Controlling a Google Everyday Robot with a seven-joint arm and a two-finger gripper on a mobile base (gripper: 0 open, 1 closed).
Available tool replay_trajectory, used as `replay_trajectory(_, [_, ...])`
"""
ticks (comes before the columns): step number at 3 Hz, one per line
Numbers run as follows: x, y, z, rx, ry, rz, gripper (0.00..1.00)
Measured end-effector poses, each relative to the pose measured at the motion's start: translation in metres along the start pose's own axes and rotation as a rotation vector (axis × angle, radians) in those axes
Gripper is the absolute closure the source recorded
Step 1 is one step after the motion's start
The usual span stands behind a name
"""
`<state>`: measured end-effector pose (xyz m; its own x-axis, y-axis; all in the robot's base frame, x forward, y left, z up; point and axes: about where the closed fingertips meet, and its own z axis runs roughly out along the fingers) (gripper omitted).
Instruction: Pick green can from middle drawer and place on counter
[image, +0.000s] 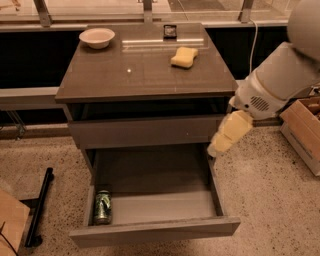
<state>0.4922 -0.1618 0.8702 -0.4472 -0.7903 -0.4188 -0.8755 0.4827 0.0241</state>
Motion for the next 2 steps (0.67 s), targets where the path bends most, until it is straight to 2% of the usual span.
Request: replay_trajectory(2, [-0.029, -0.025, 0.105, -0.063, -0.039, 0.249, 0.00])
